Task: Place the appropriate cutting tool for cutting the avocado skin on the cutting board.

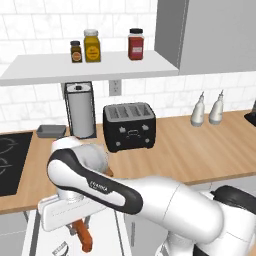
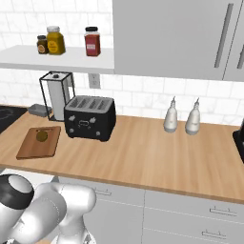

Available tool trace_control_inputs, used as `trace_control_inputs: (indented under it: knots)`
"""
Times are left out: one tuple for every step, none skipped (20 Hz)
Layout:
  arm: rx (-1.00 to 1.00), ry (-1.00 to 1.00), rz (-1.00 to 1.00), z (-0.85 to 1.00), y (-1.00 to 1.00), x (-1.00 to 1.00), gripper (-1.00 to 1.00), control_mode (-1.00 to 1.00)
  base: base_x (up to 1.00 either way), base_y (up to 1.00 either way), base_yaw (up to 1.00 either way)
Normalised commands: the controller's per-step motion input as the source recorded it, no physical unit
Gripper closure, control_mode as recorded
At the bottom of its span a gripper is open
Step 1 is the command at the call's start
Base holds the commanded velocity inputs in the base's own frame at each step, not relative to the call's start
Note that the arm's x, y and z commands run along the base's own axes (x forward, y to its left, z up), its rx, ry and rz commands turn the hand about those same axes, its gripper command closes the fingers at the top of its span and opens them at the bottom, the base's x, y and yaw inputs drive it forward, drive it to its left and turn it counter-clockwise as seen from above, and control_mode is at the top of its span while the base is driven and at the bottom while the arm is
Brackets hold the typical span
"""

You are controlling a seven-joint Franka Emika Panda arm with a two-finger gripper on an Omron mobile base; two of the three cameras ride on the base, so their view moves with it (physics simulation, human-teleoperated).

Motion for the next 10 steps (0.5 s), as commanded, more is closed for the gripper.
trace_control_inputs:
  knots:
    - [0.13, -0.07, 0.04, 0.74, 0.00, 0.26, 1.00, -1.00, 0.00, 0.00, 0.00]
    - [0.13, -0.06, 0.03, 0.69, 0.00, 0.35, 1.00, -1.00, 0.00, 0.00, 0.00]
    - [0.09, -0.11, 0.01, 0.66, 0.00, 0.38, 1.00, -1.00, 0.00, 0.00, 0.00]
    - [0.03, -0.10, 0.00, 0.54, 0.00, 0.43, 1.00, -1.00, 0.00, 0.00, 0.00]
    - [0.00, -0.04, 0.00, 0.45, 0.00, 0.42, 1.00, -1.00, 0.00, 0.00, 0.00]
    - [0.00, -0.01, 0.00, 0.34, -0.05, 0.41, 1.00, -1.00, 0.00, 0.00, 0.00]
    - [0.00, 0.00, 0.00, 0.31, -0.07, 0.46, 1.00, -1.00, 0.00, 0.00, 0.00]
    - [0.00, 0.00, 0.00, 0.29, -0.03, 0.49, 1.00, -1.00, 0.00, 0.00, 0.00]
    - [0.00, -0.01, 0.00, 0.28, -0.05, 0.54, 1.00, -1.00, 0.00, 0.00, 0.00]
    - [0.02, -0.01, 0.00, 0.16, -0.01, 0.63, 1.00, -1.00, 0.00, 0.00, 0.00]
